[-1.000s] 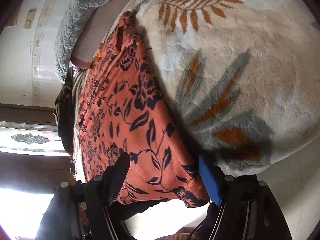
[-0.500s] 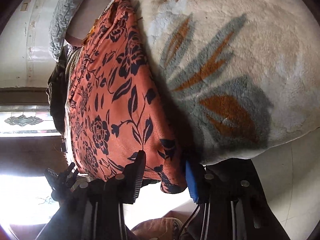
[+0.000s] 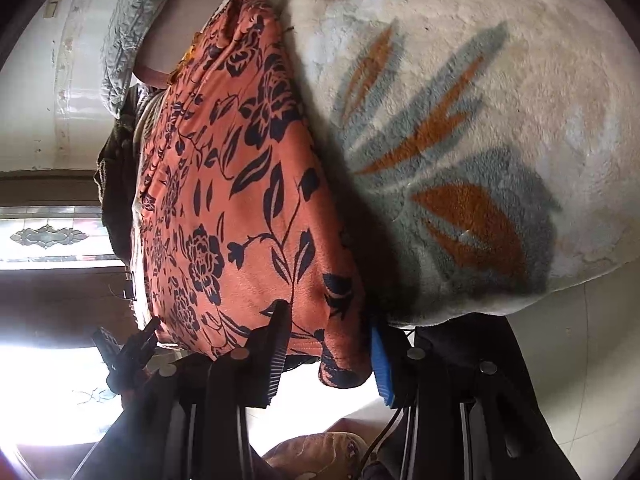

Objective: Fold small clothes

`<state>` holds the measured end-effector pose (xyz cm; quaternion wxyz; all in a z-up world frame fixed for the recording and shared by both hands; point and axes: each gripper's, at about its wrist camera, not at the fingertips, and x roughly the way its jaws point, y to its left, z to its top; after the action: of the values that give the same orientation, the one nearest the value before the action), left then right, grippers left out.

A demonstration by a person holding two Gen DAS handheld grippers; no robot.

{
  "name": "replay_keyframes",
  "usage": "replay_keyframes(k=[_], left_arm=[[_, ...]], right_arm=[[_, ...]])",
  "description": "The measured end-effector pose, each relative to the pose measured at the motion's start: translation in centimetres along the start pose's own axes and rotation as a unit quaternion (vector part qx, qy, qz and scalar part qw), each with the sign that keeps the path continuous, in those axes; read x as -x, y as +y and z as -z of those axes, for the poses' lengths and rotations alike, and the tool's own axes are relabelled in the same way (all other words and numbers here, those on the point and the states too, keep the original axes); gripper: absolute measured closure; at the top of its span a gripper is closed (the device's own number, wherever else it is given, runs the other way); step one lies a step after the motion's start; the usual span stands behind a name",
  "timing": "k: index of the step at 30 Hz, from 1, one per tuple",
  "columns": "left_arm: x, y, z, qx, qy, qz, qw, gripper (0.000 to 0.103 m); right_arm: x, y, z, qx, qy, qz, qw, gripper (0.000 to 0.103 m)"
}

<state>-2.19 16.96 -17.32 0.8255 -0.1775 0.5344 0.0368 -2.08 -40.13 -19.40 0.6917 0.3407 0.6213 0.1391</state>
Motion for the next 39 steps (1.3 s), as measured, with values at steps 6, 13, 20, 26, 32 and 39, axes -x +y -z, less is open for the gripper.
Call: replay_keyframes(k=[6,13,20,26,32,39], left_arm=[[1.8,-0.1,-0.7,0.002,-0.006,0.022,0.9997,0.096],[0.0,0.1,-0.3,0.011,0.016,0.018,0.9997,0.067],[0.0,-0.9,-0.2,-0.023,0.014,0.005,0.9996,0.096],[4.5,-0.2,-1.7,0.001,-0.034,0.055,0.9979,0.096],[-0.3,0.1,-1.0,0.011,0.029,0.025,0.9992,0.095],[-0.1,-0.2,-1.0,0.01,0.006,0.028,0.9995,0.072]], right_arm=[[0.6,0.4,0.5,0.005,-0.014,-0.007,1.0,0.083],[0.7,-0.2,0.1,-0.008,-0.01,-0.02,1.0,0.067],[-0.3,0.5,0.1,0.005,0.009,0.002,1.0,0.091],[3.9,3.1,0.1,0.018,-0.056,-0.033,0.998,0.095],[0.9,0.5,-1.2,-0.023,-0.01,-0.017,1.0,0.091],[0.4,0.1,-1.7,-0.023,-0.011,-0.041,0.999,0.043]])
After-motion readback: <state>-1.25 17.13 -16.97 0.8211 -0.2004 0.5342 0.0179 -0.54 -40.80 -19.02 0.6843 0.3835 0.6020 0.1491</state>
